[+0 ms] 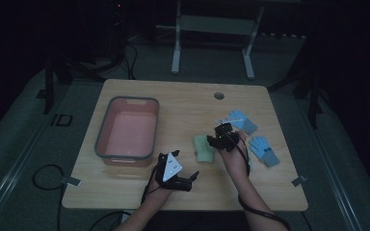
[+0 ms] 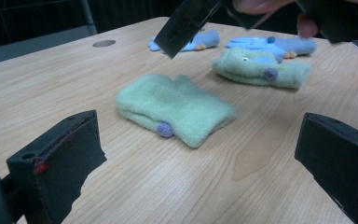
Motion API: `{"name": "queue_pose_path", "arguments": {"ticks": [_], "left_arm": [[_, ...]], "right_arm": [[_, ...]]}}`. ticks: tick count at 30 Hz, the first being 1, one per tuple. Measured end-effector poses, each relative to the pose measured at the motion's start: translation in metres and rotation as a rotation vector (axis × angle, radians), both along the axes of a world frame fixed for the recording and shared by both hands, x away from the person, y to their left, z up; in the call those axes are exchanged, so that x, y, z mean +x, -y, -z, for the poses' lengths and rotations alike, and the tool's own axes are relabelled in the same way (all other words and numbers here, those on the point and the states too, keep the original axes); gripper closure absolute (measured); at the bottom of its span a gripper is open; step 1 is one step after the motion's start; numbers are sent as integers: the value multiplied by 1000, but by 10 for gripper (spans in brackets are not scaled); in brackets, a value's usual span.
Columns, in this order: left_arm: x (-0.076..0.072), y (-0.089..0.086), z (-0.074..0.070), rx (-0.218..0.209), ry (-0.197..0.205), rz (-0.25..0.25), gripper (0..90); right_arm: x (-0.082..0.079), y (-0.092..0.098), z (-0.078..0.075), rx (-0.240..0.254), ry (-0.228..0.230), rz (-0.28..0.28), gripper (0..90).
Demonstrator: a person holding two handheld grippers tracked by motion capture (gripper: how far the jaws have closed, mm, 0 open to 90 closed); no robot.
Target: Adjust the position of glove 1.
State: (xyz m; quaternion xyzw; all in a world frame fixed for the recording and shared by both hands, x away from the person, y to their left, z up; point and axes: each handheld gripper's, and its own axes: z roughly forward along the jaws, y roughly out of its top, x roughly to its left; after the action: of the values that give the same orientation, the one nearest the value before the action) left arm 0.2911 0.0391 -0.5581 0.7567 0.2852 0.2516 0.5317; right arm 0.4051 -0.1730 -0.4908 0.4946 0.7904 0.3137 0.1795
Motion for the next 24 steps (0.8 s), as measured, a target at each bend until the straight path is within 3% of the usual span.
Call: {"name": "queue_pose_path", "arguments": {"ticks": [4, 7, 8, 16, 22, 24], "left_arm": [[0, 0, 0, -6, -6, -2, 5], [1, 0, 0, -3, -6, -2, 5], [0, 0, 0, -1, -4, -2, 5], [0, 0, 0, 2, -6, -5, 5], [0, 1, 0, 5, -3, -6, 5], [0, 1, 0, 6, -1, -6, 5]], "right_arm": [[4, 16, -5, -51, 10, -39, 578], [4, 24, -7, -45, 5, -42, 575], [2, 30, -8, -68, 16, -51, 574], [-6, 67, -16, -61, 19, -44, 589], [-10, 88, -10, -86, 13, -64, 586], [-11, 100, -4, -103, 9, -104, 575]]}}
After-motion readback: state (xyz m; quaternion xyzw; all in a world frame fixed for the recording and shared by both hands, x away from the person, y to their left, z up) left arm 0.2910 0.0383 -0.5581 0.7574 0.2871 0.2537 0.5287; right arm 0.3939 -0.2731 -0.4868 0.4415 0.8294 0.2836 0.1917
